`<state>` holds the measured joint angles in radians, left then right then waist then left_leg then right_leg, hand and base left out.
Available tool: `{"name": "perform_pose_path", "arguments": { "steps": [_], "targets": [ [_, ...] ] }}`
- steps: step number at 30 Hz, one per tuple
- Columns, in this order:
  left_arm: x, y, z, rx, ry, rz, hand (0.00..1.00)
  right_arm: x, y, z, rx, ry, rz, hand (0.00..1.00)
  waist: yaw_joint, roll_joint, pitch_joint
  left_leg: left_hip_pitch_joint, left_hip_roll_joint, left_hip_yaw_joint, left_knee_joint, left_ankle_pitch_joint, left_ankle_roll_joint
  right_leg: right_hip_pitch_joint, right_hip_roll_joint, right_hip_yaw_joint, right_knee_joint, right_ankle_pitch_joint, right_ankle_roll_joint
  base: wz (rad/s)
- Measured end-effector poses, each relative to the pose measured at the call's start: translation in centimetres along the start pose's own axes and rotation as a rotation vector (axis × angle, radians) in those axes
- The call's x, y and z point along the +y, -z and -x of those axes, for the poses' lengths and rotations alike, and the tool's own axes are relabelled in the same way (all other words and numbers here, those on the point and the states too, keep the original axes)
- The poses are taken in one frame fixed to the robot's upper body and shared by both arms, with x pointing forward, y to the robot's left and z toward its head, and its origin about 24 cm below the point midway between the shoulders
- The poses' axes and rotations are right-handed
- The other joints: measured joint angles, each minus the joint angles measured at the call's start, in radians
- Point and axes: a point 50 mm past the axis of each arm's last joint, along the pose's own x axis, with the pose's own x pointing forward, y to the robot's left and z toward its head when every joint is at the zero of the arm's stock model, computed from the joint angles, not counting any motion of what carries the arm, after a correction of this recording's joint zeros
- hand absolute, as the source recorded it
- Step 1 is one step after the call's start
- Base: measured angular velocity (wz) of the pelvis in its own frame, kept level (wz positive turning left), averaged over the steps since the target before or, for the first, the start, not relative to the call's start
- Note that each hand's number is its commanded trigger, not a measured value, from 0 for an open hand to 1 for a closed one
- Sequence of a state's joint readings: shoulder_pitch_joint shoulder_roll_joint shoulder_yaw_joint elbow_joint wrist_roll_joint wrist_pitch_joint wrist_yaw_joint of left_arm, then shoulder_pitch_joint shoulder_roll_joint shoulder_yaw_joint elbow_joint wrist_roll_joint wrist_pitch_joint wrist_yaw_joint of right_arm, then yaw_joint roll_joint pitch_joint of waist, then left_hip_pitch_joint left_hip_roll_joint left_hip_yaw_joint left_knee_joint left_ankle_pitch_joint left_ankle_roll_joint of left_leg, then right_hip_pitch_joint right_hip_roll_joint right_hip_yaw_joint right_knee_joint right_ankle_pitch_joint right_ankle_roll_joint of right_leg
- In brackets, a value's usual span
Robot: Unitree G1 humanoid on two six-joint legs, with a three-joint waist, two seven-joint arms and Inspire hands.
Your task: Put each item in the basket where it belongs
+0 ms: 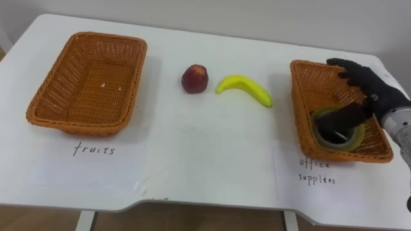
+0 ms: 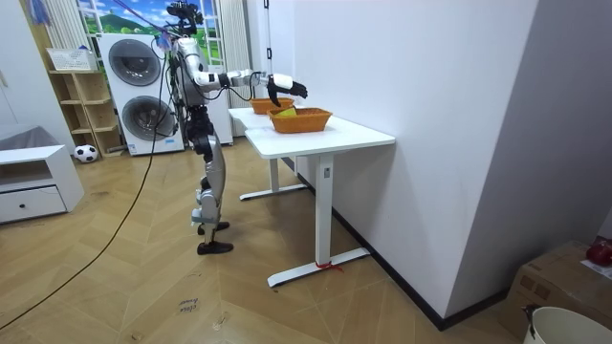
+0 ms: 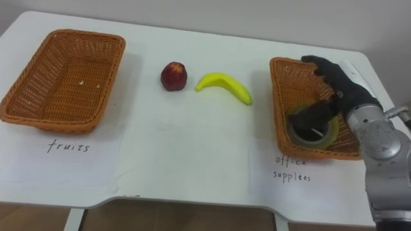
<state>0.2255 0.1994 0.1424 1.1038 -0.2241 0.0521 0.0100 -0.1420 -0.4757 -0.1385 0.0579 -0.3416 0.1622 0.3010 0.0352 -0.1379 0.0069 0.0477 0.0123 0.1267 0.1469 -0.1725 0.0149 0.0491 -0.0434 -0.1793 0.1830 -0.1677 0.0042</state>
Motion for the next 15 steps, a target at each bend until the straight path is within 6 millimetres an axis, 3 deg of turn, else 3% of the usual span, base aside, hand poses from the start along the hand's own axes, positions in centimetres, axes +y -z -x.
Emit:
{"name": "perform_pose_path", "arguments": {
  "steps": [15],
  "targets": [
    [0.2, 0.3, 0.0, 0.008, -0.004, 0.004, 0.00, -0.8, -2.3, 0.5, -0.095, 0.033, 0.027, 0.00, -0.003, -0.003, -0.0025, 0.000, 0.000, 0.002, 0.000, 0.000, 0.000, 0.001, -0.001, 0.000, -0.001, 0.000, 0.000, 0.00]
  ]
}}
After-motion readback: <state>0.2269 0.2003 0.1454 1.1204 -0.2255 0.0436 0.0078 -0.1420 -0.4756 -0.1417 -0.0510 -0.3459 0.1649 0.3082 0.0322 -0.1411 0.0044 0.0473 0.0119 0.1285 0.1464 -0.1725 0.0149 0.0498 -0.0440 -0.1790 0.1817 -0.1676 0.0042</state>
